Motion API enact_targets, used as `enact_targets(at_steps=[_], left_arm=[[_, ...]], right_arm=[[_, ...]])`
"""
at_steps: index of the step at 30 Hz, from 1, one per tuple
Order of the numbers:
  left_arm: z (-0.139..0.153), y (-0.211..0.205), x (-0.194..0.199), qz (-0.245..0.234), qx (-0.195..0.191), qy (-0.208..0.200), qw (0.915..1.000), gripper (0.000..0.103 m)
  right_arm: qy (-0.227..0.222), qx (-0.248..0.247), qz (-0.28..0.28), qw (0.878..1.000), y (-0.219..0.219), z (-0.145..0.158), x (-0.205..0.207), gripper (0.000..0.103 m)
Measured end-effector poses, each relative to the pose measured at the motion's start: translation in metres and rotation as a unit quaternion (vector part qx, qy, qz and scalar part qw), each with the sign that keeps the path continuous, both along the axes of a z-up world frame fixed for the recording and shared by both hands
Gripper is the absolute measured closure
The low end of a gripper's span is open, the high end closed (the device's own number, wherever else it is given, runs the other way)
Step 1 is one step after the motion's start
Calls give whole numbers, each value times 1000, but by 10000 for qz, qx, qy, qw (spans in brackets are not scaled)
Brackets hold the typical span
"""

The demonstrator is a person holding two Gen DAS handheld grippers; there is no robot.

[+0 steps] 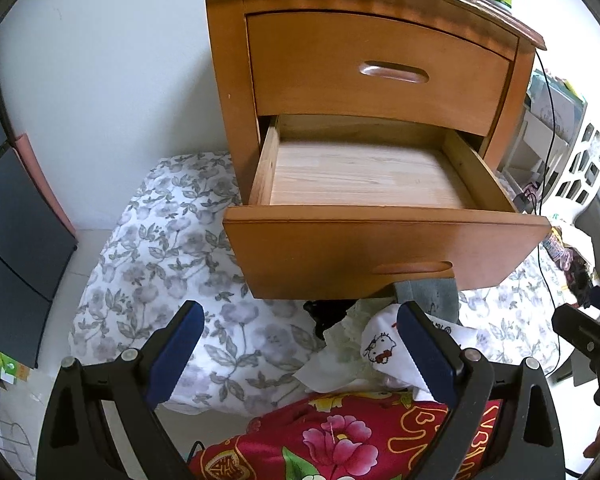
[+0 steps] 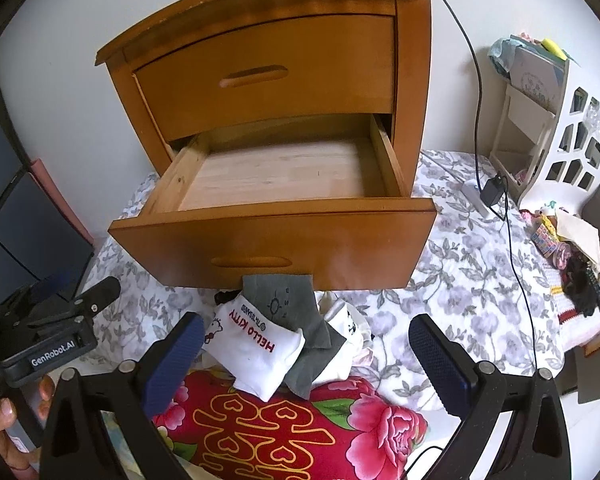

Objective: Organize soft objects

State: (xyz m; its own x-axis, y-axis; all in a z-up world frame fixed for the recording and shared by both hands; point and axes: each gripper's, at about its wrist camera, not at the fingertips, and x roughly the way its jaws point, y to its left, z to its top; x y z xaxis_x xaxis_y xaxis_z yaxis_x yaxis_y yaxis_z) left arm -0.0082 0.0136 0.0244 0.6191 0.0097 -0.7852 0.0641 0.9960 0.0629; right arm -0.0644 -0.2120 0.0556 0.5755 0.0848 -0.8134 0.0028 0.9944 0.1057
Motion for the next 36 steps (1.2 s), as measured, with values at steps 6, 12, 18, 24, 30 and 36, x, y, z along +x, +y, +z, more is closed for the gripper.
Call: enact_targets(at_steps=[6, 12, 18, 24, 30, 36], left_arm=[[2, -2, -2, 75, 114, 6, 9999, 6], [2, -3, -2, 107, 208, 16, 9997, 6], [2, -7, -1, 79, 281, 2, 9996, 6], [1, -8, 0, 97, 319, 2, 9994, 6], [1, -7, 0, 89, 316, 7, 9995, 6], [0, -6, 1, 110, 312, 14, 9995, 6]], right_arm=[[-20, -29, 10, 10000, 1, 0, 1, 0], [-35, -51, 36, 10000, 2, 0, 3, 0], [-31, -63, 43, 10000, 2, -2, 4, 0], [-37, -92, 27, 9999, 0, -3, 6, 0], [-20, -94, 48, 9999, 0, -4, 7, 0], [-16, -104, 40, 9999, -1, -5, 7, 0]])
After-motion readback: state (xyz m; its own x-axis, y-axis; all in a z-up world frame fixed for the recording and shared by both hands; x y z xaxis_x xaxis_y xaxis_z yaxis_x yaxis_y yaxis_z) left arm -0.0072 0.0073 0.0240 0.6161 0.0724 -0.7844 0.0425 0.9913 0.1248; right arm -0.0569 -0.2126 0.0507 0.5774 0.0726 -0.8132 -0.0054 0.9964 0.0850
